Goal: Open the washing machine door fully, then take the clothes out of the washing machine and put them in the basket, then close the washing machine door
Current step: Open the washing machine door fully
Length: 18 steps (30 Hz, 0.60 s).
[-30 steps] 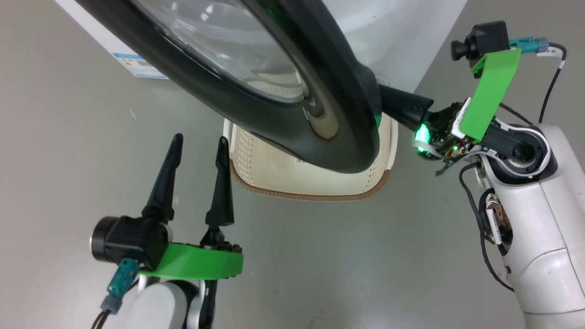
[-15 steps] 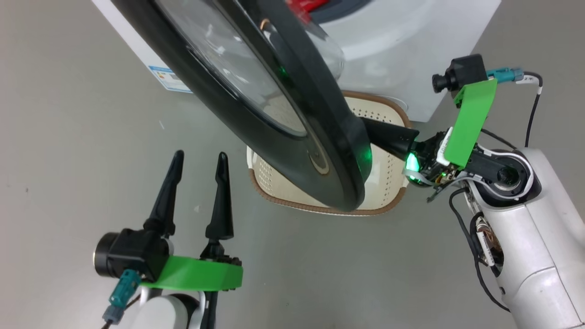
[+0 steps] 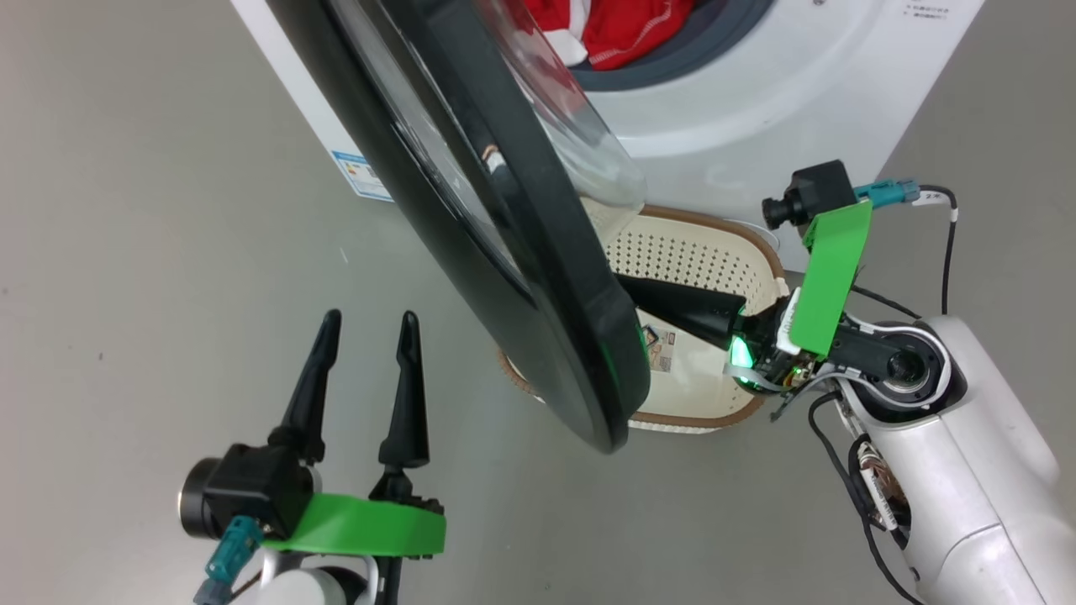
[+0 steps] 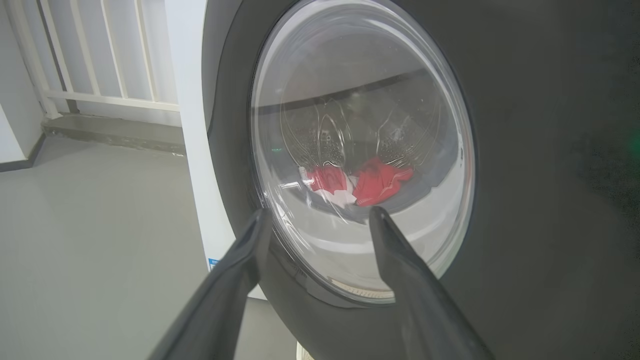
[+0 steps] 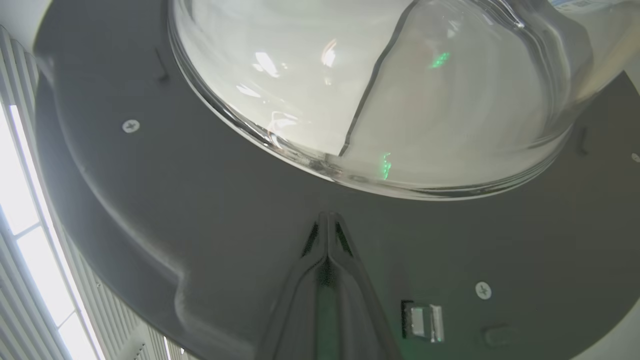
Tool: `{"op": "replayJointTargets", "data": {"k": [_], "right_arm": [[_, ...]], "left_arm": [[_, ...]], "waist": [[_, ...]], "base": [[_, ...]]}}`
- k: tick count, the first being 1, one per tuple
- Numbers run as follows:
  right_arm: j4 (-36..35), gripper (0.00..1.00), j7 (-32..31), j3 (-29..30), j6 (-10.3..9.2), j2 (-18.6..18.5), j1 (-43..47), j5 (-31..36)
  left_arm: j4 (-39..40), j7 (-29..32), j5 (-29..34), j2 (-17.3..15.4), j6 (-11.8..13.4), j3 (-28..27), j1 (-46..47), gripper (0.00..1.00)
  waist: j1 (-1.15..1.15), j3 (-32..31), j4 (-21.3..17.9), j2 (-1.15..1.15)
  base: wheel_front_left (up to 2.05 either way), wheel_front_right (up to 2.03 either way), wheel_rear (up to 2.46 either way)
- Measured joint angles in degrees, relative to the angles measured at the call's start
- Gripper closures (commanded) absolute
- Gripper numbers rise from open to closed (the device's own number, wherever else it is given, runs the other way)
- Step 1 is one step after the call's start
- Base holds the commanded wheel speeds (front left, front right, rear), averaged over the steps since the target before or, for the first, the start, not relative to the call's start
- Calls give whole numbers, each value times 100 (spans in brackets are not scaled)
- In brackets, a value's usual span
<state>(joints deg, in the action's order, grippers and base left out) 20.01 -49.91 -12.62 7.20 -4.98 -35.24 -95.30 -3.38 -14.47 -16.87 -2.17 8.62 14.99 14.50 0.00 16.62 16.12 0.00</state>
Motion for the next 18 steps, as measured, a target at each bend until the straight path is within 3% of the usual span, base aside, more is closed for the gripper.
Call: {"op": "replayJointTargets", "data": {"k": [18], "right_arm": [[119, 100, 151, -526, 0, 4, 274, -165]], "left_arm": [[-163, 0, -146, 0, 44, 24, -307, 0]], "waist": [[0, -442, 450, 0]], "base": [[0, 0, 0]]}}
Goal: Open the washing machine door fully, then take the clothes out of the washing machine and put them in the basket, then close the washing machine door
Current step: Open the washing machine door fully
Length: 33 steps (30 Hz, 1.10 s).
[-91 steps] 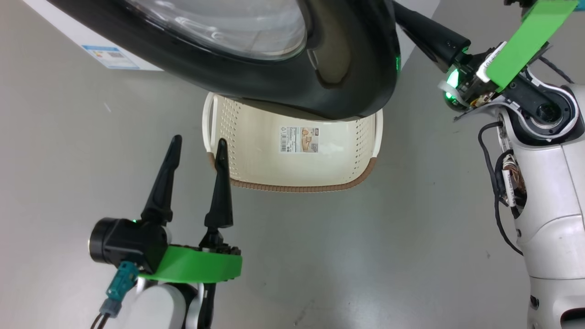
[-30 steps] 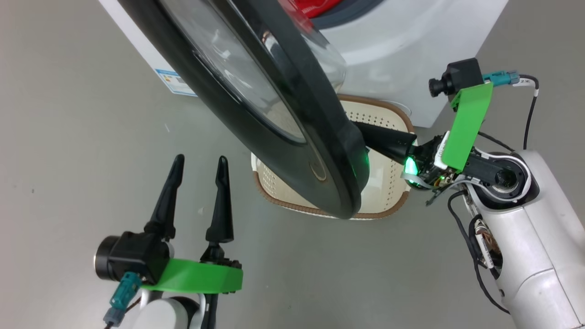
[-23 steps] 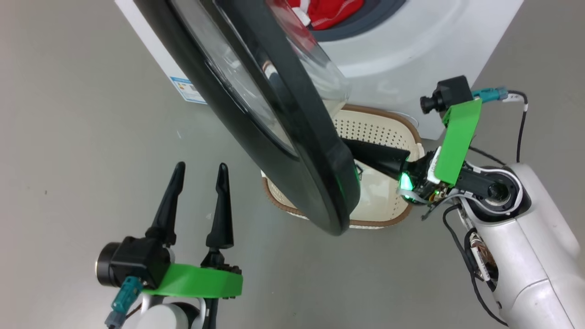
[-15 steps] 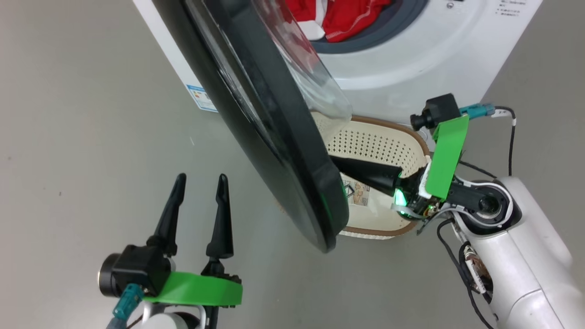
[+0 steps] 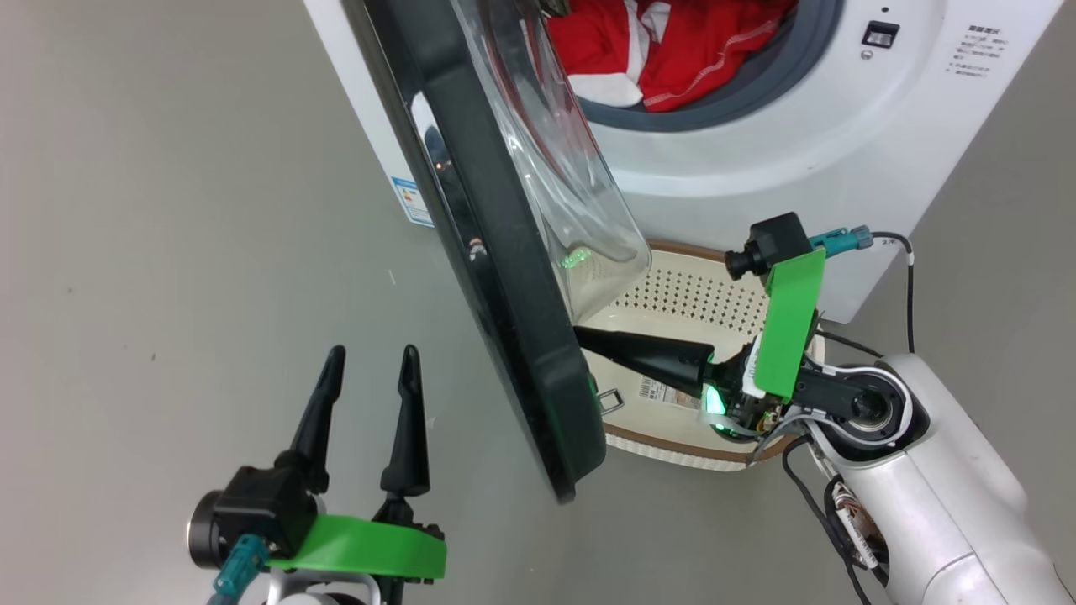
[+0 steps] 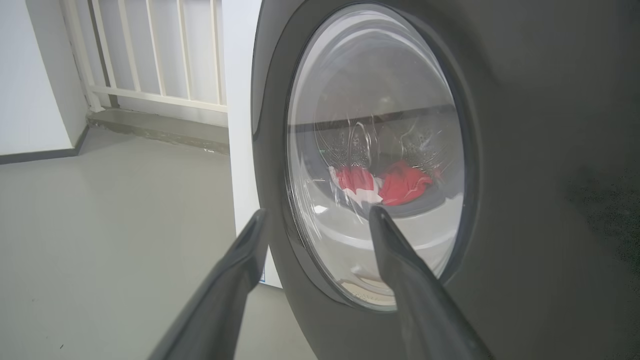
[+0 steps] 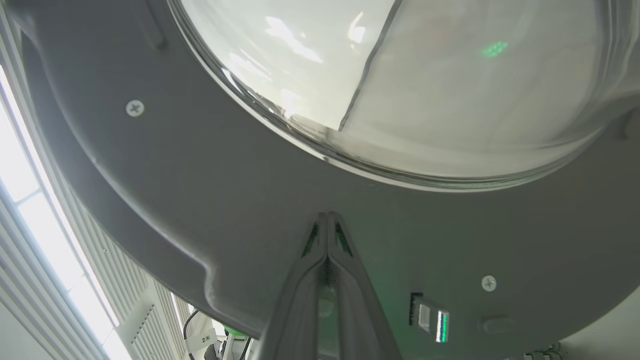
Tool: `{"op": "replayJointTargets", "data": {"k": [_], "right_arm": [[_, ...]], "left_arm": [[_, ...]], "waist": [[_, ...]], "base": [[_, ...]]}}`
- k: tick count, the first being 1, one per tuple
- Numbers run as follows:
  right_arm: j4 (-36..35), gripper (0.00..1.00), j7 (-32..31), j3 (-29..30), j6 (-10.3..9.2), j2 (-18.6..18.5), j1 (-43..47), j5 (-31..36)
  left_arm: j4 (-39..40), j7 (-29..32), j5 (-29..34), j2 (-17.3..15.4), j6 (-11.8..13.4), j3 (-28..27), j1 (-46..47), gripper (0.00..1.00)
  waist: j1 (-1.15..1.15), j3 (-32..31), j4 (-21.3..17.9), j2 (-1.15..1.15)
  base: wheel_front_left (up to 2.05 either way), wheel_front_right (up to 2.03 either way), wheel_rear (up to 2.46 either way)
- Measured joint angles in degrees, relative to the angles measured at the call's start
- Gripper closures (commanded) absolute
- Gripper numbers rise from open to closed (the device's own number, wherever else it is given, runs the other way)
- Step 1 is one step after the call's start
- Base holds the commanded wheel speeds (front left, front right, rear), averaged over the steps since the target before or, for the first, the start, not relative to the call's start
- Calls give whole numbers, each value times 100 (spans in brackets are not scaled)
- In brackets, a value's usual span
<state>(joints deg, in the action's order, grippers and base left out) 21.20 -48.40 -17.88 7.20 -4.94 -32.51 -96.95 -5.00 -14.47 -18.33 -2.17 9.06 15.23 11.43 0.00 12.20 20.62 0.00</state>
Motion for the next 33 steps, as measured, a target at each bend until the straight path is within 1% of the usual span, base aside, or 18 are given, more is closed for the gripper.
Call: {"op": "replayJointTargets", "data": {"k": [27, 33], "right_arm": [[67, 100, 204, -544, 0, -71, 192, -302], [96, 100, 288, -667, 0, -79, 203, -396]], "left_arm": [[-21, 0, -42, -3, 56, -24, -361, 0], [-52, 0, -41, -4, 56, -44, -414, 0]], "waist": [[0, -431, 822, 0], [0, -558, 947, 0]], "base": [[0, 0, 0], [0, 0, 0]]}}
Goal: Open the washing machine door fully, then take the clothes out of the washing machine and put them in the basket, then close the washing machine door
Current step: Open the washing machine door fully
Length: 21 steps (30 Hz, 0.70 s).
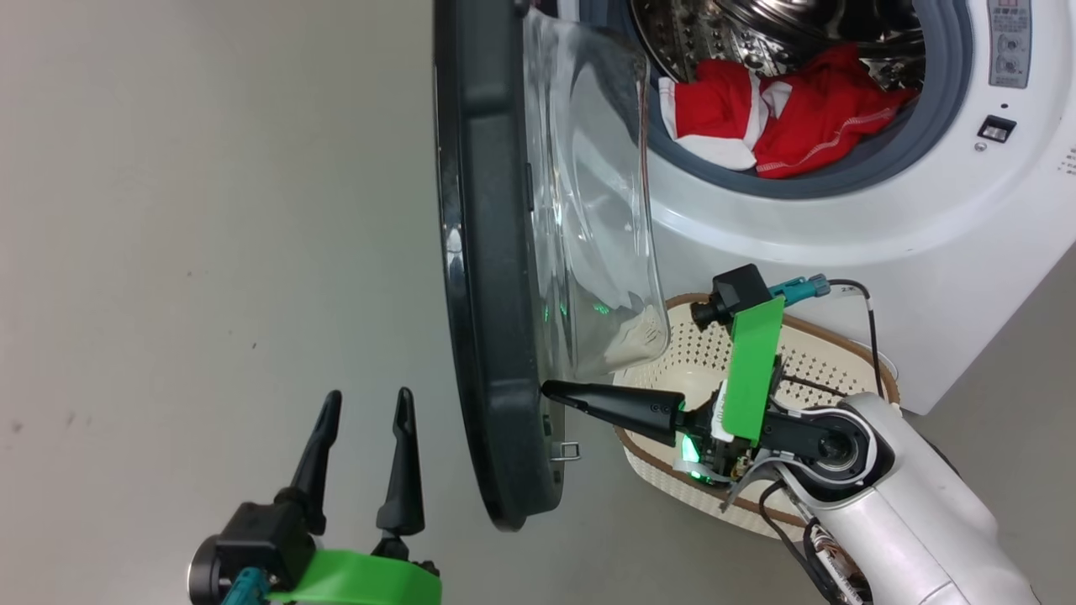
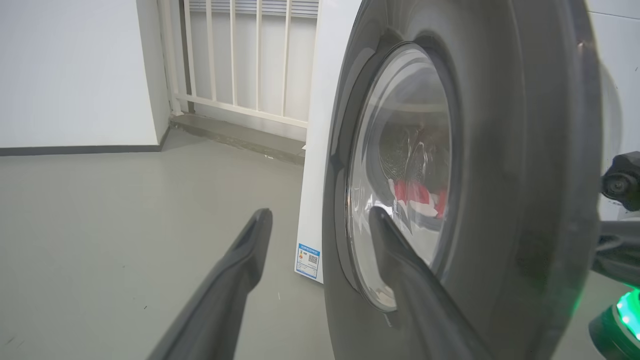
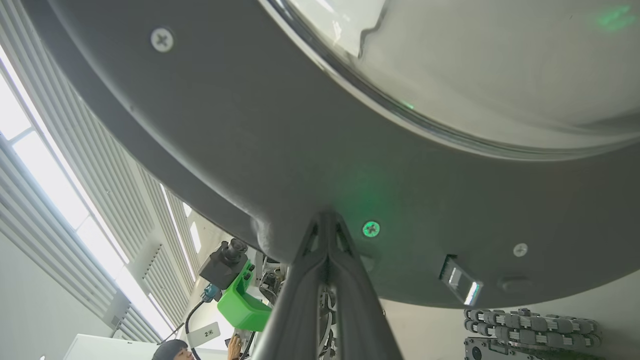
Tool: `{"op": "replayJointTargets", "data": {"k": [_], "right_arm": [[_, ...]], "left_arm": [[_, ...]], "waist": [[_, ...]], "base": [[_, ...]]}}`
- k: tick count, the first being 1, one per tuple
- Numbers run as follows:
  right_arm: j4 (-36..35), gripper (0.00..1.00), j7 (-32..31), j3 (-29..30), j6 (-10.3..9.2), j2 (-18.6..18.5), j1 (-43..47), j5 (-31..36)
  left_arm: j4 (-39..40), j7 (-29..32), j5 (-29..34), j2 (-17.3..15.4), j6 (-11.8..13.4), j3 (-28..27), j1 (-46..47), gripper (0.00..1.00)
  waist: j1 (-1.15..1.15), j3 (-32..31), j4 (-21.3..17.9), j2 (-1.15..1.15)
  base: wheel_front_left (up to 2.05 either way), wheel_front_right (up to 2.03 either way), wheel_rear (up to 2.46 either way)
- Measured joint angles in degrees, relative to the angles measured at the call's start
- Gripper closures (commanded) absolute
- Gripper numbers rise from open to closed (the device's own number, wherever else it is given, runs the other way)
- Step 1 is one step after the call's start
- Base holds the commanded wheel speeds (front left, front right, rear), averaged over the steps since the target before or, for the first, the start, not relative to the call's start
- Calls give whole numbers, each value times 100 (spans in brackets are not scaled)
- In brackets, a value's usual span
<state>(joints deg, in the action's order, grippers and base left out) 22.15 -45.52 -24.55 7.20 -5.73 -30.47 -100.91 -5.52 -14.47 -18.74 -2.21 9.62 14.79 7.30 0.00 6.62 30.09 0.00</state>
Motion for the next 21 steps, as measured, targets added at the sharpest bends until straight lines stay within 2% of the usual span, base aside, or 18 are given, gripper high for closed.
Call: {"op": "replayJointTargets", "data": {"k": [11, 16, 17, 18, 19, 20, 21], "right_arm": [[85, 100, 248, -223, 0, -51, 1, -1], [137, 100, 691, -334, 0, -137, 2, 397], [138, 89, 781, -339, 0, -151, 3, 491], [137, 55, 893, -341, 0, -162, 3, 582], [127, 33, 1046, -347, 0, -177, 3, 700], [96, 0, 1190, -363, 0, -209, 3, 873], [55, 0, 1323, -368, 0, -245, 4, 1009]], "left_arm": [[-4, 0, 1, -1, 0, -102, -53, 0], [-26, 0, -87, -1, 0, -116, -149, 0], [-29, 0, -107, -1, 0, -116, -151, 0], [-29, 0, -120, -2, 0, -120, -151, 0], [-29, 0, -123, -2, 0, -126, -151, 0], [-29, 0, -129, -2, 0, -135, -151, 0], [-27, 0, -133, -2, 0, -144, -151, 0]], "waist": [[0, -113, 13, 0], [0, -177, -1, 0], [0, -189, -4, 0], [0, -201, -6, 0], [0, -211, -9, 0], [0, -216, -11, 0], [0, -218, -12, 0]], "base": [[0, 0, 0], [0, 0, 0], [0, 0, 0], [0, 0, 0], [0, 0, 0], [0, 0, 0], [0, 0, 0]]}}
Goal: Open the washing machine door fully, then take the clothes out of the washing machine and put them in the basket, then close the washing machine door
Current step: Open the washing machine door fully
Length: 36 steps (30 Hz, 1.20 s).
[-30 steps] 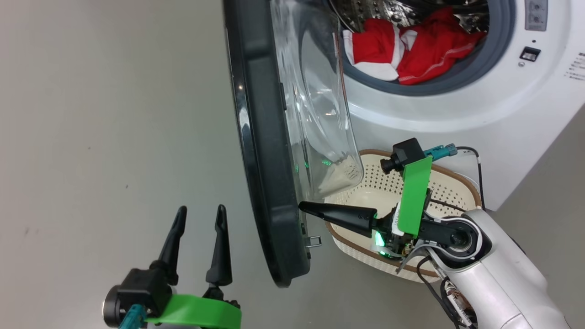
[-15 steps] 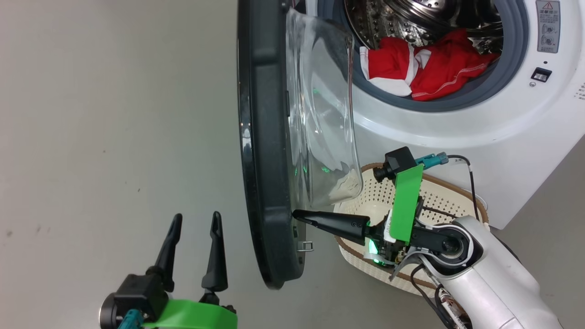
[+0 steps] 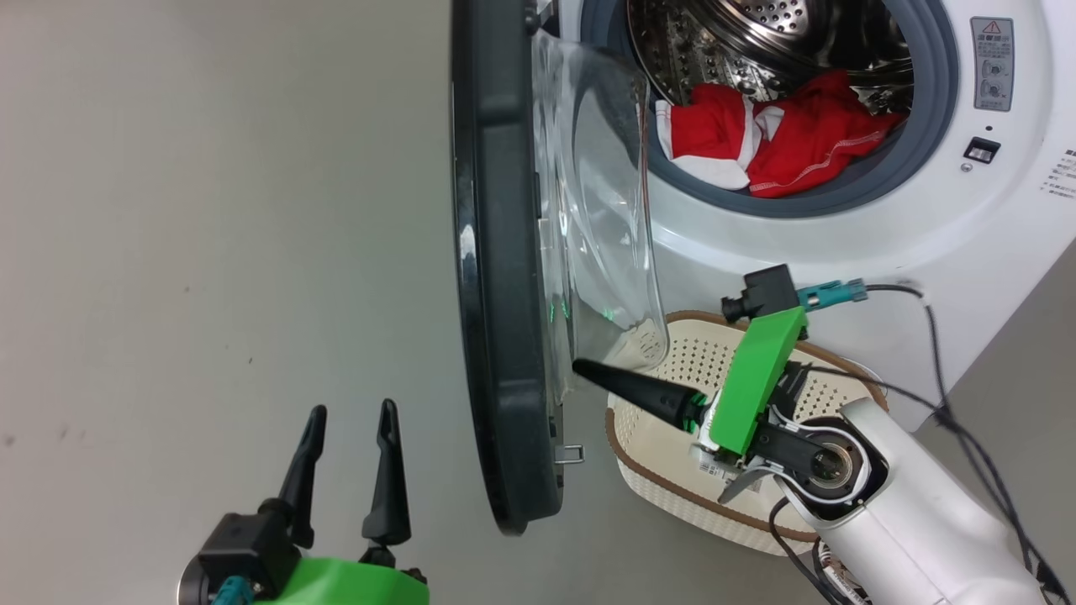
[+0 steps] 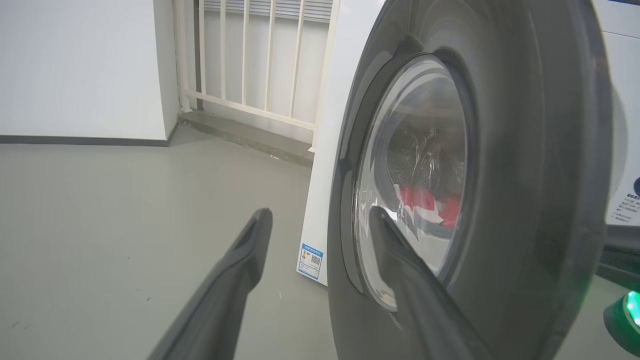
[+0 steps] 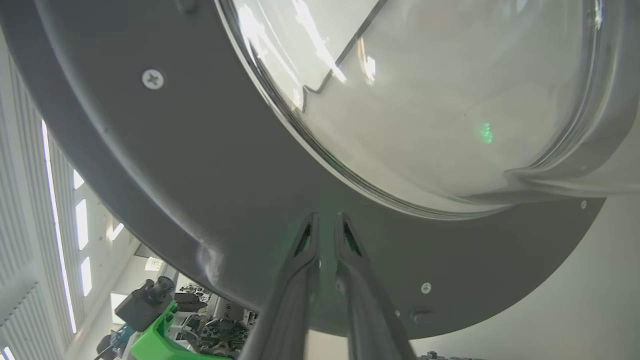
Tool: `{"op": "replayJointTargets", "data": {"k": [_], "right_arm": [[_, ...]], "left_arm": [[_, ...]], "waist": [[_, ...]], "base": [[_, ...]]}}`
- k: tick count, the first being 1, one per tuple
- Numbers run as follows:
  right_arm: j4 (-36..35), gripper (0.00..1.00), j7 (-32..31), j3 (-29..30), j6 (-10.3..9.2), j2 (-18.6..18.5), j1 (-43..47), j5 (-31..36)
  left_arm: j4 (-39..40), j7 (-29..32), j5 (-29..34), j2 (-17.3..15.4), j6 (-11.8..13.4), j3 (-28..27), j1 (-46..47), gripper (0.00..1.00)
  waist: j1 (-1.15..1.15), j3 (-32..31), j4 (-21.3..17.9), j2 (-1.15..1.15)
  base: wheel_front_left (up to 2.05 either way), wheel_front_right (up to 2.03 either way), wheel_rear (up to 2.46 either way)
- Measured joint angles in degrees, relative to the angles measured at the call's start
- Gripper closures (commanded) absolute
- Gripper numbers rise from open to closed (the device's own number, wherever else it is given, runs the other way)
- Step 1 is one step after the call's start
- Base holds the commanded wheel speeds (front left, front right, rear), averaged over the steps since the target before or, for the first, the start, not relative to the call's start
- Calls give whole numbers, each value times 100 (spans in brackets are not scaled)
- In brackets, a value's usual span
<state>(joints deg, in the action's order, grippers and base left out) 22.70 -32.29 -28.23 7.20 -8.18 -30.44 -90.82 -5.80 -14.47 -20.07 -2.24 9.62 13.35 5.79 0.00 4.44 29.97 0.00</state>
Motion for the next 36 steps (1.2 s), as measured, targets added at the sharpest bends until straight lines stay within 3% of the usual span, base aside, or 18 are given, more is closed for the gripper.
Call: {"op": "replayJointTargets", "data": {"k": [5, 12, 18, 26, 36], "right_arm": [[-191, 0, 800, -114, 0, -138, 1, 901], [-169, 0, 2218, -427, 1, -423, -2, 2840], [68, 0, 3197, -378, 1, -412, 0, 4429], [200, 0, 4196, 454, 1, -1, 401, 6216], [-274, 0, 4598, 1588, 1, 432, 1147, 7651]], "left_arm": [[3, 0, -12, 0, 3, -30, 0, 0], [9, 0, -10, -1, 3, -67, 0, 0], [35, 0, -8, 0, 2, -129, -4, 0], [97, 0, 88, -1, 2, -219, -88, 0], [323, 0, 197, -1, 1, -357, -145, 0]], "waist": [[0, 2, -55, 0], [0, 12, -176, 0], [0, 7, -260, 0], [0, -108, -271, 0], [0, -140, -295, 0]], "base": [[0, 0, 0], [0, 0, 0], [0, 0, 0], [0, 0, 0], [0, 0, 0]]}}
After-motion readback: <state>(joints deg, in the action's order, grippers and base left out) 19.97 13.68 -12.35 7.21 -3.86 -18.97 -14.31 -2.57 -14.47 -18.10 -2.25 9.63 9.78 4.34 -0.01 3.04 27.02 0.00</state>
